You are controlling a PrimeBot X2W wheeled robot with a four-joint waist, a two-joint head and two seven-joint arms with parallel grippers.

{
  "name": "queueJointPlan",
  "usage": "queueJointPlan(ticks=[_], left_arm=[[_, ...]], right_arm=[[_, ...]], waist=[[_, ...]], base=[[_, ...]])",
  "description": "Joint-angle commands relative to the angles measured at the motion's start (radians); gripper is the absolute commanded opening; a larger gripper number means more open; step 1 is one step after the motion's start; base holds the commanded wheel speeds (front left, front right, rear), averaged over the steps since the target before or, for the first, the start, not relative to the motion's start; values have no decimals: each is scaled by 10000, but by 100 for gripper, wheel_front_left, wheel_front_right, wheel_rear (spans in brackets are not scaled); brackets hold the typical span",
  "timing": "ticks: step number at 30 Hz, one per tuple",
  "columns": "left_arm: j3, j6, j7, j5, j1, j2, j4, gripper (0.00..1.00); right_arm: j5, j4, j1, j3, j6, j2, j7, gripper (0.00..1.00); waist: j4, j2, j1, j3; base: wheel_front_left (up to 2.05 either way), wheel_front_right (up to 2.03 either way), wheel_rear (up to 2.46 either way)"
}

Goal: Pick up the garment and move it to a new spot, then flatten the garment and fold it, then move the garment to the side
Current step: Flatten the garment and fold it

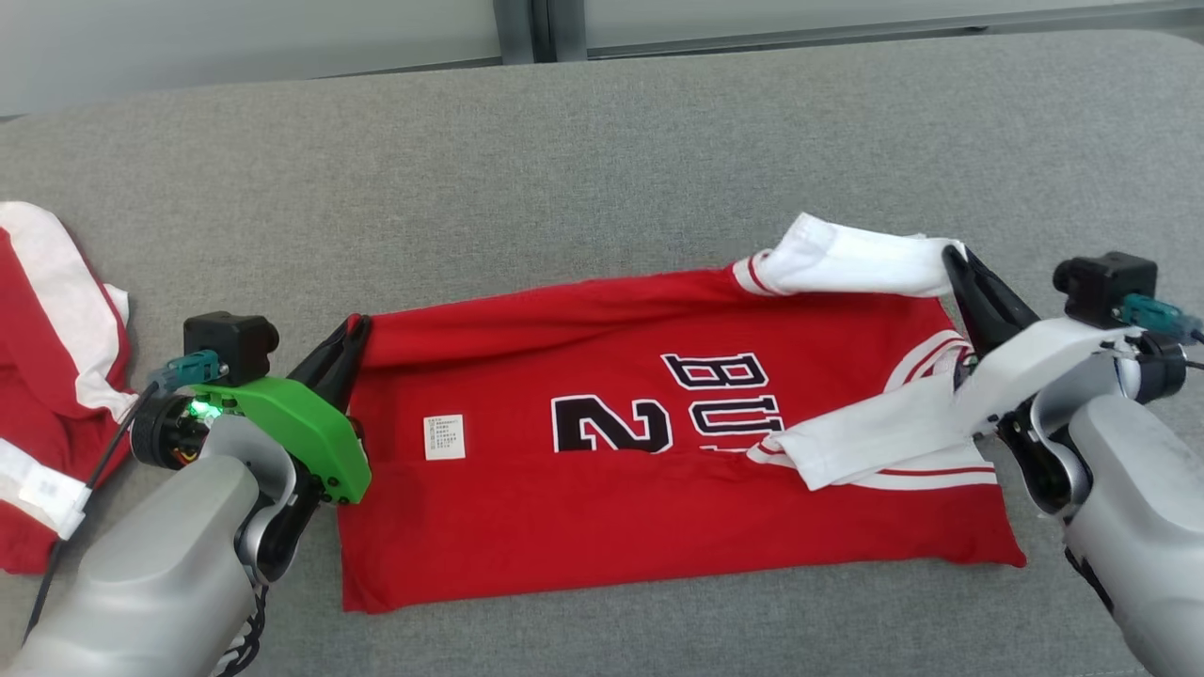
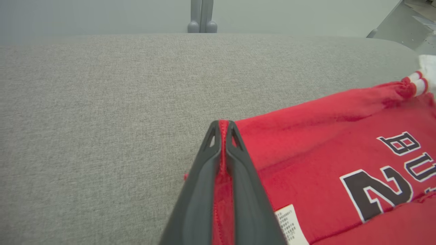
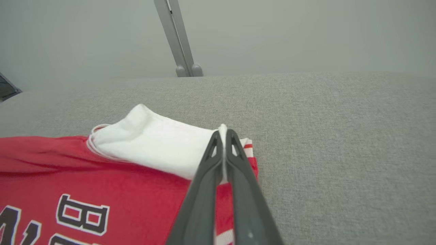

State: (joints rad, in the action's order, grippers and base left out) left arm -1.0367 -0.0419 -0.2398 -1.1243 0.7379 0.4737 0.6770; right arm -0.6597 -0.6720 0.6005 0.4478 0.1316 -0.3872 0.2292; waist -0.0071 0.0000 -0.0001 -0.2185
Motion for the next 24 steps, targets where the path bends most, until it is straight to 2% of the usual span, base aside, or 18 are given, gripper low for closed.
queueJointPlan(ticks=[1,5,10,15,19,23,24], left_arm=[[69,104,-91,32,-222,-22,-110,0],[231,202,-188,142,-545,-23,-365,0],[441,281,-260,333,-947,-62,-636,0],[961,469,-261,615,-1442,6,-1118,0],[1544,623,-256,959,-1964,-52,-1617,0],[1885,705,-256,1267,-2462,-236,-2043,0],[2003,714,-256,1320,-2580,-291,-2147,38]], right_arm=[[5,380,-483,-276,-18,-133,-53,0],[80,1578,-1749,-1209,-18,-170,-329,0],[421,2995,-3223,-2488,-18,109,-872,0],[934,4512,-4631,-3775,-18,730,-1583,0],[1227,5570,-5495,-4430,-18,1367,-2214,0],[1579,6150,-5991,-5054,-18,1769,-2594,2],[1686,6220,-6045,-5169,-18,1797,-2674,36]], waist=[[39,0,1,102],[82,0,1,192],[100,0,1,257],[151,0,1,327],[206,0,1,294],[232,0,1,254],[228,0,1,253]], base=[[0,0,0],[0,0,0],[0,0,0],[0,0,0],[0,0,0],[0,0,0],[0,0,0]])
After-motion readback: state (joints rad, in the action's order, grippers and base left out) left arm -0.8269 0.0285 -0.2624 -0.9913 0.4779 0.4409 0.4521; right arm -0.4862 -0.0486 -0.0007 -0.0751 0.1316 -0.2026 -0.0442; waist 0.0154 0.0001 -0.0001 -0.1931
